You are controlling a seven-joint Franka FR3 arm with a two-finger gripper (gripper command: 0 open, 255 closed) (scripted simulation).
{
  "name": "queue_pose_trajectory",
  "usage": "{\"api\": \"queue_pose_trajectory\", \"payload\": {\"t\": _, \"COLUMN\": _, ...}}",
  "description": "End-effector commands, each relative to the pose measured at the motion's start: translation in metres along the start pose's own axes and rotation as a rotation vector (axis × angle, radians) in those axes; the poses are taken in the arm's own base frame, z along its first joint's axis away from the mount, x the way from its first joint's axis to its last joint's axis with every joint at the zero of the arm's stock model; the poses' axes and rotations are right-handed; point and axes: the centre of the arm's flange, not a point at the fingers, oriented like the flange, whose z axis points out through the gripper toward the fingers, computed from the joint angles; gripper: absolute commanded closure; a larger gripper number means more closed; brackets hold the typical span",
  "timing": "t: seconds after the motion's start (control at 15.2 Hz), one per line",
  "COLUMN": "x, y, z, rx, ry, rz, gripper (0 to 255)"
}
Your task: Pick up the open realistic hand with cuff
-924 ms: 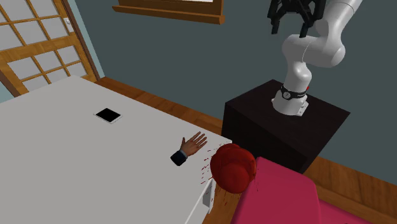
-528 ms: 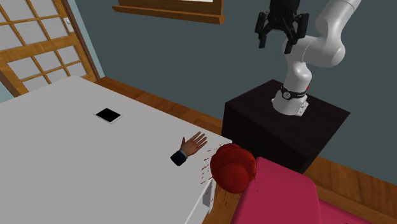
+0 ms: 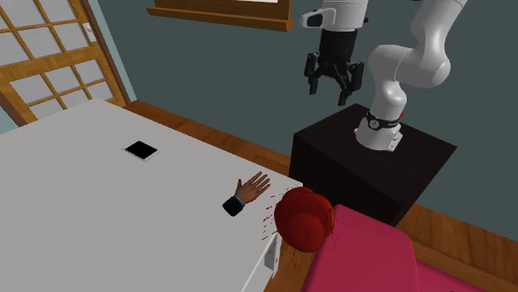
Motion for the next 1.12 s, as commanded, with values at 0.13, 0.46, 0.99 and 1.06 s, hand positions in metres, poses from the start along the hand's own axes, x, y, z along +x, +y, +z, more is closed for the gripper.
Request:
{"api": "queue_pose_trajectory", "payload": {"t": 0.13, "x": 0.031, "y": 0.014, "z": 0.039, "rx": -0.015, "ry": 0.004, "rz": -0.033, "gripper": 0}}
{"api": "queue_pose_trajectory", "payload": {"t": 0.46, "x": 0.068, "y": 0.029, "z": 0.09, "rx": -0.033, "ry": 0.006, "rz": -0.073, "gripper": 0}}
{"api": "queue_pose_trajectory", "payload": {"t": 0.99, "x": 0.13, "y": 0.052, "z": 0.17, "rx": -0.061, "ry": 0.009, "rz": -0.137, "gripper": 0}}
{"api": "queue_pose_trajectory", "payload": {"t": 1.06, "x": 0.138, "y": 0.055, "z": 0.18, "rx": -0.065, "ry": 0.009, "rz": -0.145, "gripper": 0}}
